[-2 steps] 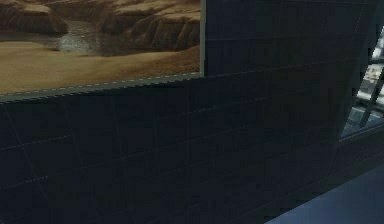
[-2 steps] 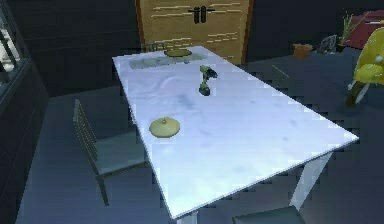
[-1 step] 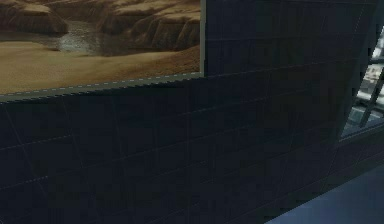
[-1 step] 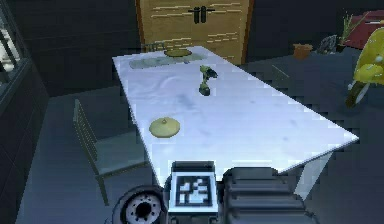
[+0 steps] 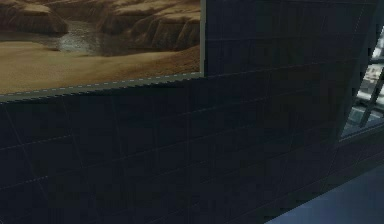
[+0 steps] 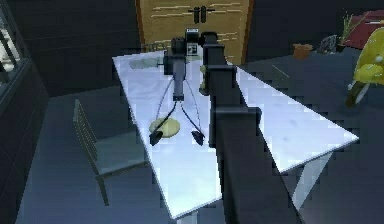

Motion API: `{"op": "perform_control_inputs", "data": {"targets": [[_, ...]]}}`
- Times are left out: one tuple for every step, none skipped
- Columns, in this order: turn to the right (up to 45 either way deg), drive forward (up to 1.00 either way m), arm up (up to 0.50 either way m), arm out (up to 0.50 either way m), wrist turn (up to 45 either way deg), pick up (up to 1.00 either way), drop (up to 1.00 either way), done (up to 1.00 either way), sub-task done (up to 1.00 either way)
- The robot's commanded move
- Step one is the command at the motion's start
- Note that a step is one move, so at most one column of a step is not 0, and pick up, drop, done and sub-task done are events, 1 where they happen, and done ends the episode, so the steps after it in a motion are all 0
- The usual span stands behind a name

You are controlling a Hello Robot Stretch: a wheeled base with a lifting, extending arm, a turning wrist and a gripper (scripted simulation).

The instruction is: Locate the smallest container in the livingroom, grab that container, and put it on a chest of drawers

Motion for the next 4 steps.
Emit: {"op": "perform_control_inputs", "data": {"targets": [[0.0,0.0,0.0,0.0,45.0,0.0,0.0,0.0,0.0],[0.0,0.0,0.0,0.0,45.0,0.0,0.0,0.0,0.0],[0.0,0.0,0.0,0.0,45.0,0.0,0.0,0.0,0.0],[0.0,0.0,0.0,0.0,15.0,0.0,0.0,0.0,0.0]]}}
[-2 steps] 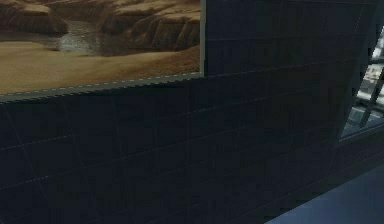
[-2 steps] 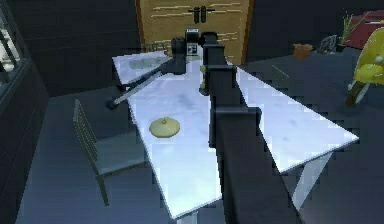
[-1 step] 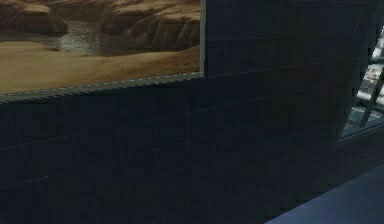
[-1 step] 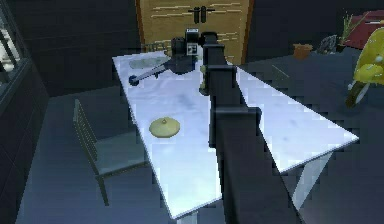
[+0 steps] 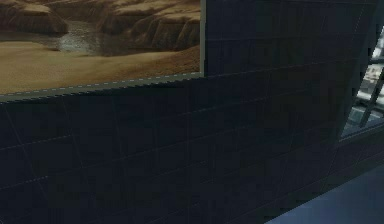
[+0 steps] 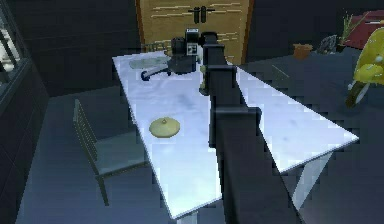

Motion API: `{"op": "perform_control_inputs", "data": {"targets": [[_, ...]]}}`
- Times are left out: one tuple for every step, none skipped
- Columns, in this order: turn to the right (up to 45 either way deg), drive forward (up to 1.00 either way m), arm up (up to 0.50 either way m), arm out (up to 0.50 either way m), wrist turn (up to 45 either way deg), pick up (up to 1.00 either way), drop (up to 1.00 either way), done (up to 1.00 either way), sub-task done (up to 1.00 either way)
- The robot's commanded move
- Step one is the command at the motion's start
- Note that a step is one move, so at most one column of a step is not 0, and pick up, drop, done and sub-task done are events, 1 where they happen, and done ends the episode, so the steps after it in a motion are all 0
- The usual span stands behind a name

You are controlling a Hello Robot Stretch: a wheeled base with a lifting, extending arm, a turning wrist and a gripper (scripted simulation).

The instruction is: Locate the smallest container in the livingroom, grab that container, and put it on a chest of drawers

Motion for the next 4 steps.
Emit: {"op": "perform_control_inputs", "data": {"targets": [[0.0,0.0,-0.3,0.0,0.0,0.0,0.0,0.0,0.0],[0.0,0.0,0.0,0.0,0.0,1.0,0.0,0.0,0.0],[0.0,0.0,0.1,0.0,0.0,0.0,0.0,0.0,0.0],[0.0,0.0,0.2,0.0,0.0,0.0,0.0,0.0,0.0]]}}
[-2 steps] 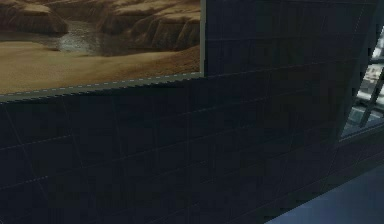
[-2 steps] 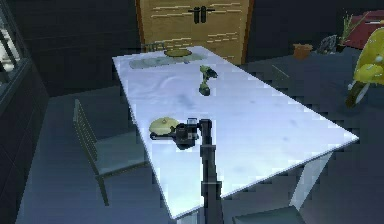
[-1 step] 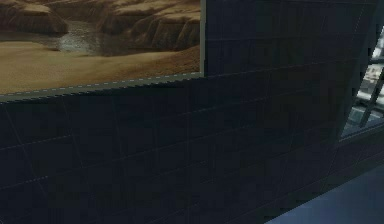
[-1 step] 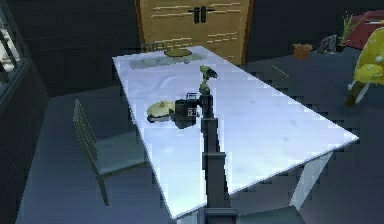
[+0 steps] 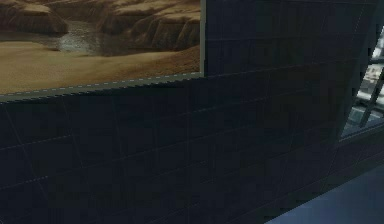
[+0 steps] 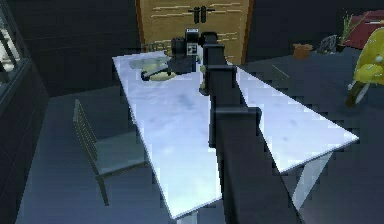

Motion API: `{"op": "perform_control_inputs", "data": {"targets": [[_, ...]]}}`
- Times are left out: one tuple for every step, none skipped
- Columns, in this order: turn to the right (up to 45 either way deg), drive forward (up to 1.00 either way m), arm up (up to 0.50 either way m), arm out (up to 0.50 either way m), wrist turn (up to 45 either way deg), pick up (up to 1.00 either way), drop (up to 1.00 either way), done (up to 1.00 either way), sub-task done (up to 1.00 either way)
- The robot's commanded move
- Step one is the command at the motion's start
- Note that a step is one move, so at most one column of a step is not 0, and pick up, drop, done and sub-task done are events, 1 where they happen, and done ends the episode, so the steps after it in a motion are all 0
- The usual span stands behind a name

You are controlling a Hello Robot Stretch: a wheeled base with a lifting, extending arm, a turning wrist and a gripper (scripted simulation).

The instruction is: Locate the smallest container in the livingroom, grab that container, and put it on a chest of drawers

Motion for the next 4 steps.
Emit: {"op": "perform_control_inputs", "data": {"targets": [[0.0,0.0,0.0,0.0,-45.0,0.0,0.0,0.0,0.0],[0.0,0.0,0.0,0.0,-45.0,0.0,0.0,0.0,0.0],[0.0,0.0,0.0,0.0,-9.0,0.0,0.0,0.0,0.0],[0.0,0.0,0.0,-0.46,0.0,0.0,0.0,0.0,0.0]]}}
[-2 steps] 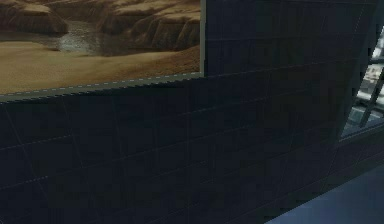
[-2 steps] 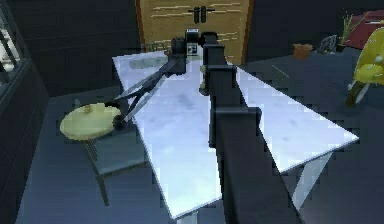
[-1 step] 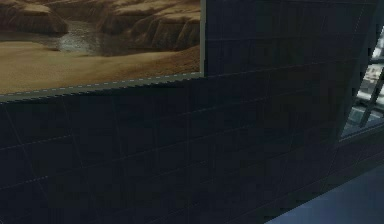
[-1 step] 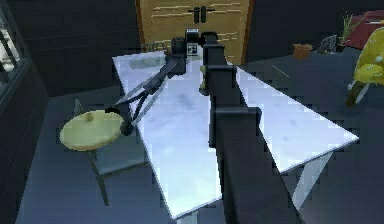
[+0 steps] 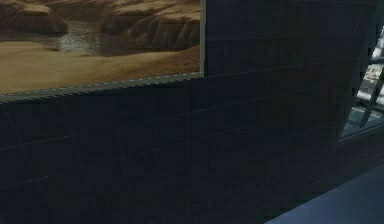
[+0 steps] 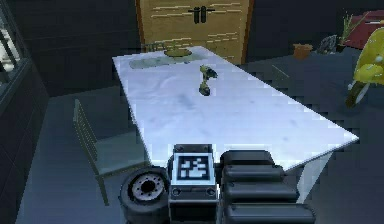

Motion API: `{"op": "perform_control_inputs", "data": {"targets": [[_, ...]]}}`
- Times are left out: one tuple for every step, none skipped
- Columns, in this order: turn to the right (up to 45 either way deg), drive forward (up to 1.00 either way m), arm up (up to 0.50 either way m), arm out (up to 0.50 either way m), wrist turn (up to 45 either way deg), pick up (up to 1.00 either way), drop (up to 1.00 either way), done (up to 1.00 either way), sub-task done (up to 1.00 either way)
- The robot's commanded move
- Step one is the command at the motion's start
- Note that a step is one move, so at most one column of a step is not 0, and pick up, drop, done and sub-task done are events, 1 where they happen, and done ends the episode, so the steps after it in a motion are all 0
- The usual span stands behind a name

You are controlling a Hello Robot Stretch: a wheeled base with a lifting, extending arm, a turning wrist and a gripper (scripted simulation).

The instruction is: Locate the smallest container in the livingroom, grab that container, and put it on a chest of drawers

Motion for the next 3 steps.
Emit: {"op": "perform_control_inputs", "data": {"targets": [[-45.0,0.0,0.0,0.0,0.0,0.0,0.0,0.0,0.0],[-45.0,0.0,0.0,0.0,0.0,0.0,0.0,0.0,0.0],[-39.0,0.0,0.0,0.0,0.0,0.0,0.0,0.0,0.0]]}}
